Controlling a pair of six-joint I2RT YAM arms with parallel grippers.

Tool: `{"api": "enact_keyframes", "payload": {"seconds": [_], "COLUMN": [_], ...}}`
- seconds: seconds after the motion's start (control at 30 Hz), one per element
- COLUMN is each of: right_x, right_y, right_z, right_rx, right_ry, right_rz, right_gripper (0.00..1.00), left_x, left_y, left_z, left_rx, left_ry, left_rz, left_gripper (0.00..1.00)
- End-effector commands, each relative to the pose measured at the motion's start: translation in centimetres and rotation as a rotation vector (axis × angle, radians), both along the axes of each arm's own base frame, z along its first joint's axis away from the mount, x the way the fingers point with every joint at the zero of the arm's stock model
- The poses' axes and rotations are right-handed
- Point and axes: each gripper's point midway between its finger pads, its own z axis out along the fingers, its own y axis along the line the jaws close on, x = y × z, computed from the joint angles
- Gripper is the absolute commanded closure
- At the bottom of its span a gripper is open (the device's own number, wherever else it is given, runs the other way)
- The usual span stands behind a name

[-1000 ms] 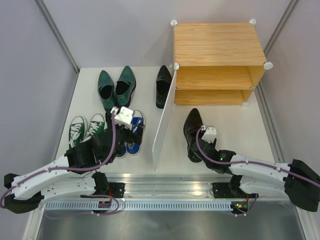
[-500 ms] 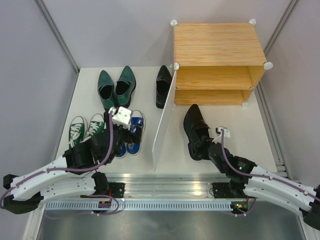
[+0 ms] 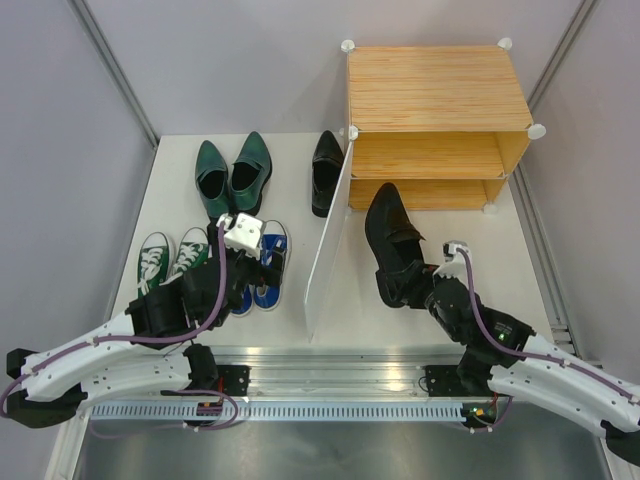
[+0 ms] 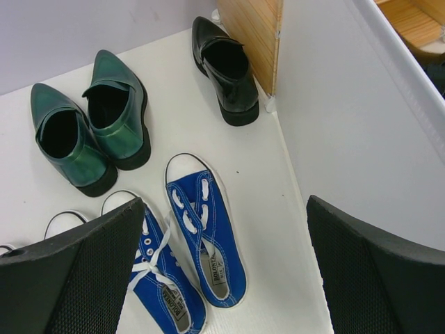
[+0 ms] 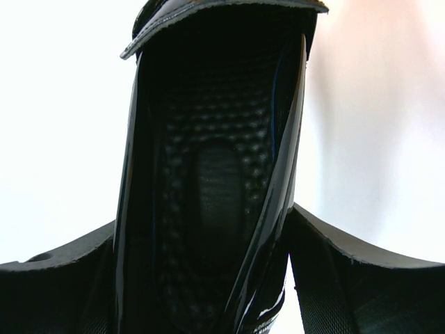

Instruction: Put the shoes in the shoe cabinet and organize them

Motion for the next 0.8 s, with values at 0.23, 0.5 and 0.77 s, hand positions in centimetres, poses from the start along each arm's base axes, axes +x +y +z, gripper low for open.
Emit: {"api": "enact_keyframes", "payload": {"seconds": [0.23, 0.5, 0.77], "right_x": [3.3, 8.1, 13.3], "right_y": [-0.5, -0.3, 0.3], "right_z": [11.4, 13.5, 14.4], "right_rx": [-0.013, -0.192, -0.249], "right_ry": [-0.239, -0.277, -0.302], "right_rz": [-0.097, -0.162, -0.151], "right_gripper": [0.99, 0.99, 0.99], "left_x": [0.2, 0.1, 0.1], "left_y": [1.0, 0.6, 0.1], "left_z": [1.5, 1.2, 1.0], "left_rx": [0.006, 0.015, 0.019], "left_ry": [-0.037, -0.029, -0.021], "left_rz": [0.027, 0.014, -0.007], "left_gripper": [0.0, 0.0, 0.0]}}
